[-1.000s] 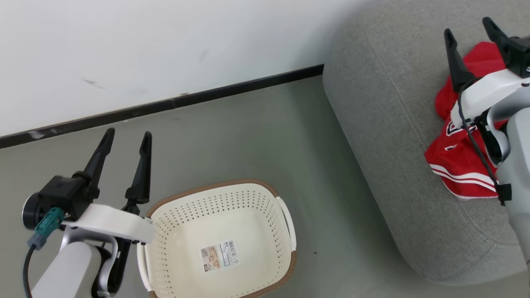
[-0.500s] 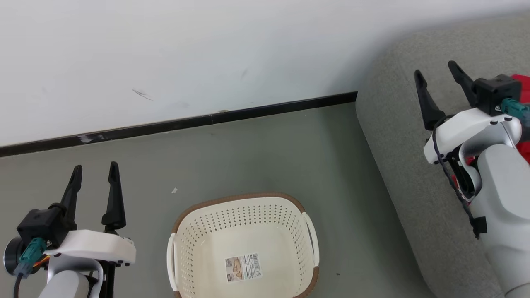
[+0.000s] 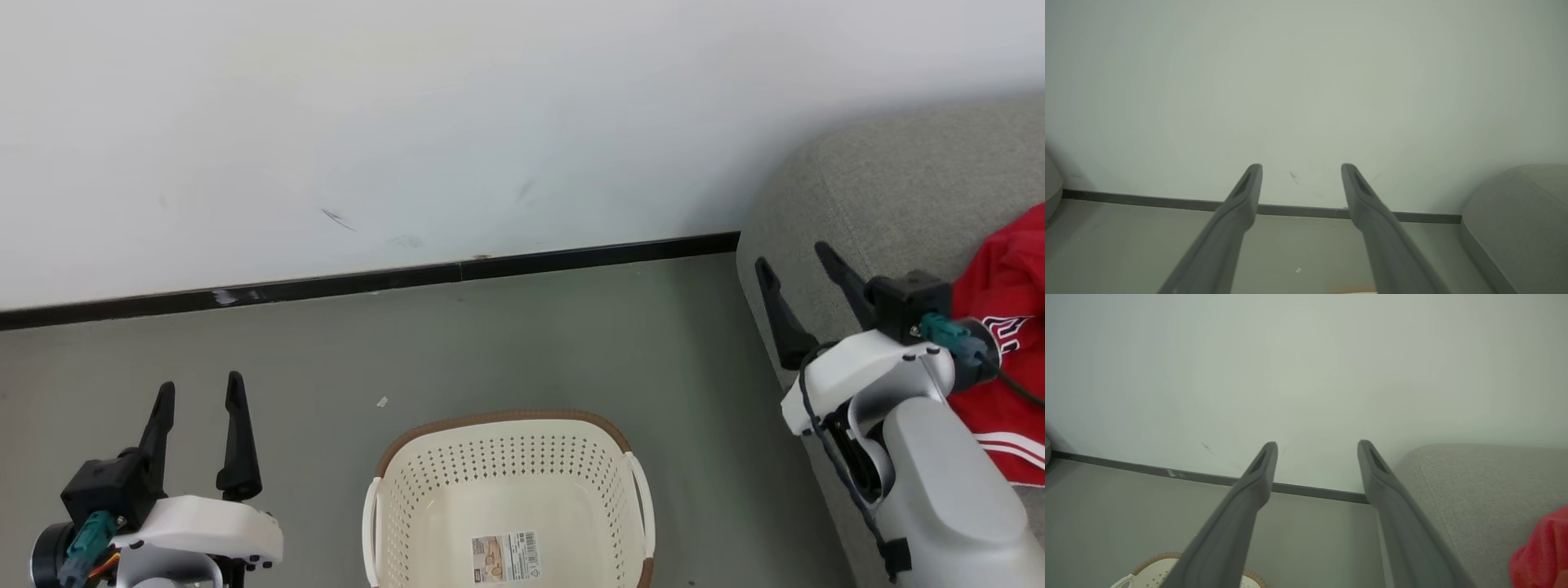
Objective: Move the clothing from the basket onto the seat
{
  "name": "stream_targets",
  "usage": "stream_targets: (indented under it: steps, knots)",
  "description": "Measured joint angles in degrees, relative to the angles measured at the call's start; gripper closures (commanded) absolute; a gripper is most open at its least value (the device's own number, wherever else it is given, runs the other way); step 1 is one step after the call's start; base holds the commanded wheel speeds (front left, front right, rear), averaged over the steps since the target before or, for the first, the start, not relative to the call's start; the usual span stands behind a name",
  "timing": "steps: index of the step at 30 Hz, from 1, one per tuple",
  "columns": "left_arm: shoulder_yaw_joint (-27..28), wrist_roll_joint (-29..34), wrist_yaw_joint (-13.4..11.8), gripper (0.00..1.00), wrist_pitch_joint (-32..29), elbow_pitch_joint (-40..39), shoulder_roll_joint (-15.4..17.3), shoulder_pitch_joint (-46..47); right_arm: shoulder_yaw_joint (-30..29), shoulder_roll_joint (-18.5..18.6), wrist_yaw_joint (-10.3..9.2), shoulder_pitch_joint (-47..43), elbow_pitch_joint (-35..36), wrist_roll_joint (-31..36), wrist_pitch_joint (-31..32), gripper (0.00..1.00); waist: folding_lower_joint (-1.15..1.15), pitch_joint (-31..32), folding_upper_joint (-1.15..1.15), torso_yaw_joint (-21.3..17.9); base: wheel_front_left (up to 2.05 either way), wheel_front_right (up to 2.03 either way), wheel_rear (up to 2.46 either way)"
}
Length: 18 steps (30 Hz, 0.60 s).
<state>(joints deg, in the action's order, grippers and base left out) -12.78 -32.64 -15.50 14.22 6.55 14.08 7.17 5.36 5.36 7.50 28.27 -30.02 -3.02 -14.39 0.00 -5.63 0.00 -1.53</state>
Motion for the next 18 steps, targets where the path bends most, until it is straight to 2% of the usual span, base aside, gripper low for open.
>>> stream_targets:
  steps: [18]
  knots:
    - [0.24,1.57,0.02,0.0,0.07,0.23,-2.22,-3.49,2.48,-2.08,0.0,-15.99,7.35,0.0,0.0,0.0,0.0,4.44,0.0,2.98,0.0,0.0,0.0]
